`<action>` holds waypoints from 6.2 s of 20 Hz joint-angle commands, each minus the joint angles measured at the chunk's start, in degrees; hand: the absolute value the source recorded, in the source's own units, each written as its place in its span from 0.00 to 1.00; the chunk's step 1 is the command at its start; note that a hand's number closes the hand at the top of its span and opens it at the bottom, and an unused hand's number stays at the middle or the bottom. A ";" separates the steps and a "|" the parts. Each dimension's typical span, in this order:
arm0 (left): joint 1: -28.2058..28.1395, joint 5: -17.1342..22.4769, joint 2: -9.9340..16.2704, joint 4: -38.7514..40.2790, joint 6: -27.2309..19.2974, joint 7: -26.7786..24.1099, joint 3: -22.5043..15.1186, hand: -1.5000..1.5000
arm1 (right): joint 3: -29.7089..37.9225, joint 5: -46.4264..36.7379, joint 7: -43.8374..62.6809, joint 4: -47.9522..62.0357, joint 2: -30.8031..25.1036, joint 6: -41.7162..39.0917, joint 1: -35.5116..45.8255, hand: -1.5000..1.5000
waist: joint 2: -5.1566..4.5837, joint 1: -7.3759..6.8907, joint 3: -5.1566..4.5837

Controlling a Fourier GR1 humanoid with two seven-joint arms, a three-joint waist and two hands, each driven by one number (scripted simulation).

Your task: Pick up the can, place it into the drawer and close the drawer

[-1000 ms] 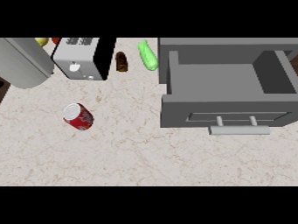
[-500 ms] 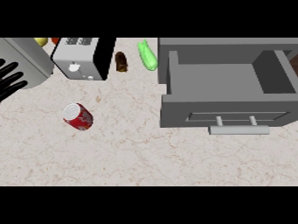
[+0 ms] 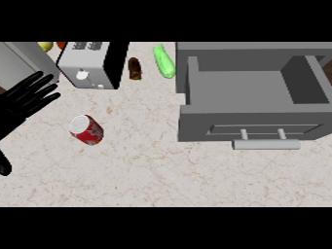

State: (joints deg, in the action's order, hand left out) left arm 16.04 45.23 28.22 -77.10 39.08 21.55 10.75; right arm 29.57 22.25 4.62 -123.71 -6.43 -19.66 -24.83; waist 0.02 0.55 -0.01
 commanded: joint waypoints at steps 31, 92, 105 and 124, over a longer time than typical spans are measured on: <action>14.71 -44.69 -3.94 55.33 1.49 -51.89 -0.81 0.00 | 6.65 1.99 2.80 0.98 3.64 -8.98 3.11 0.00 | -0.47 0.83 -0.11; 16.49 -29.86 -28.19 10.95 -43.81 -24.78 -4.55 1.00 | 11.52 10.86 8.50 -8.45 6.42 -7.18 -3.79 0.00 | 0.50 -0.82 0.07; 24.08 -31.83 -28.21 -0.16 -62.08 -11.71 -16.44 1.00 | 10.72 10.48 11.55 -9.98 6.42 -7.72 -1.95 0.00 | 0.04 0.08 0.02; 52.45 -23.04 -28.22 26.52 -71.96 -15.95 -19.42 1.00 | 10.44 10.63 12.17 -7.02 3.13 -4.65 2.33 0.00 | -0.28 1.22 0.03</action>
State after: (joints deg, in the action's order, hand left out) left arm 63.76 20.19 0.00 -56.32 -32.23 7.09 -8.68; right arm 38.64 31.02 14.62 -130.43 -1.28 -26.09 -24.26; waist -0.18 1.68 0.04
